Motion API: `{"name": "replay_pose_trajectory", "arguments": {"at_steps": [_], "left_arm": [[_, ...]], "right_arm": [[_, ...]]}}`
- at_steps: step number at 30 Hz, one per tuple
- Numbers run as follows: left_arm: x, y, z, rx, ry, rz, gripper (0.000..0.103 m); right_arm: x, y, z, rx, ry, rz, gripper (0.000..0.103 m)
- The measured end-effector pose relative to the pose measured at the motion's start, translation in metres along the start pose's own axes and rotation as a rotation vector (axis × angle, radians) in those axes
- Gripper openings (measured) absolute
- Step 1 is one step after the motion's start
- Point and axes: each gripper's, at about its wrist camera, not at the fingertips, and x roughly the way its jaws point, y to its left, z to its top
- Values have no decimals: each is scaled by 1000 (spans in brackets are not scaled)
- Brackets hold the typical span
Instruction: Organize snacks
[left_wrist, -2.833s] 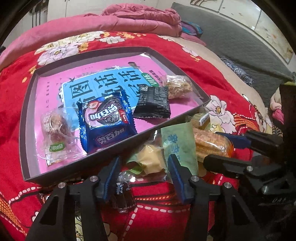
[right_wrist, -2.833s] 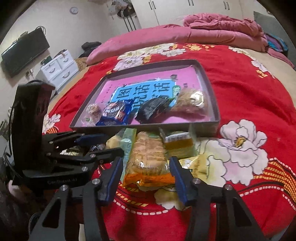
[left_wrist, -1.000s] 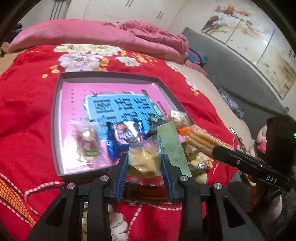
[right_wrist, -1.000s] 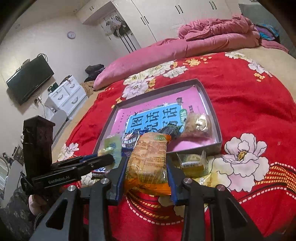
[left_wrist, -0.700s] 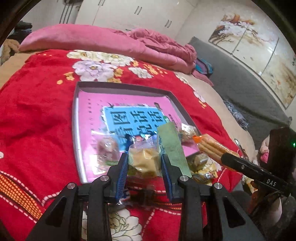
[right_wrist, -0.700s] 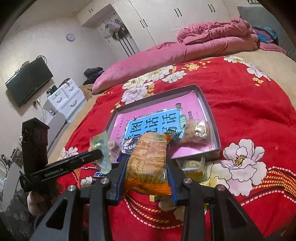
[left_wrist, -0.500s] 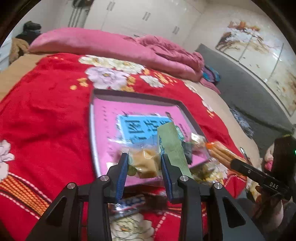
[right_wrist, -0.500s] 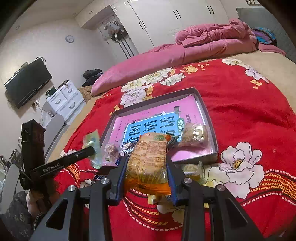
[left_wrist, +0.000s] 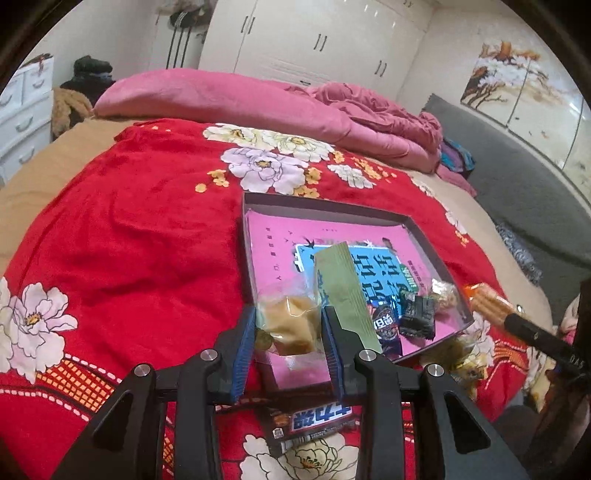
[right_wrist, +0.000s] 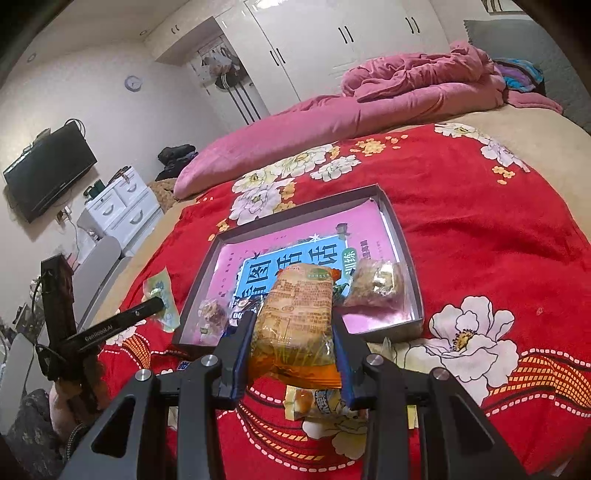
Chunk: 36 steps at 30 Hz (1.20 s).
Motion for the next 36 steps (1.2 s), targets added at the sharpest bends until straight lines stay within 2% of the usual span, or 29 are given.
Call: {"name": "replay_pose_trajectory", "arguments": {"at_steps": [5, 14, 26, 36], "left_arm": [[10, -8, -6, 36, 31, 20, 36], [27, -26, -13, 69, 78, 13, 36], [40, -37, -13, 73, 79, -2, 37], [50, -41, -6, 74, 67, 13, 37]], "right_arm": [[1, -5, 1, 10, -6, -6, 39], [-1, -10, 1, 26, -15, -16, 39], [1, -16, 5, 38, -24, -35, 39], [12, -15, 11, 30, -17, -35, 39]]}}
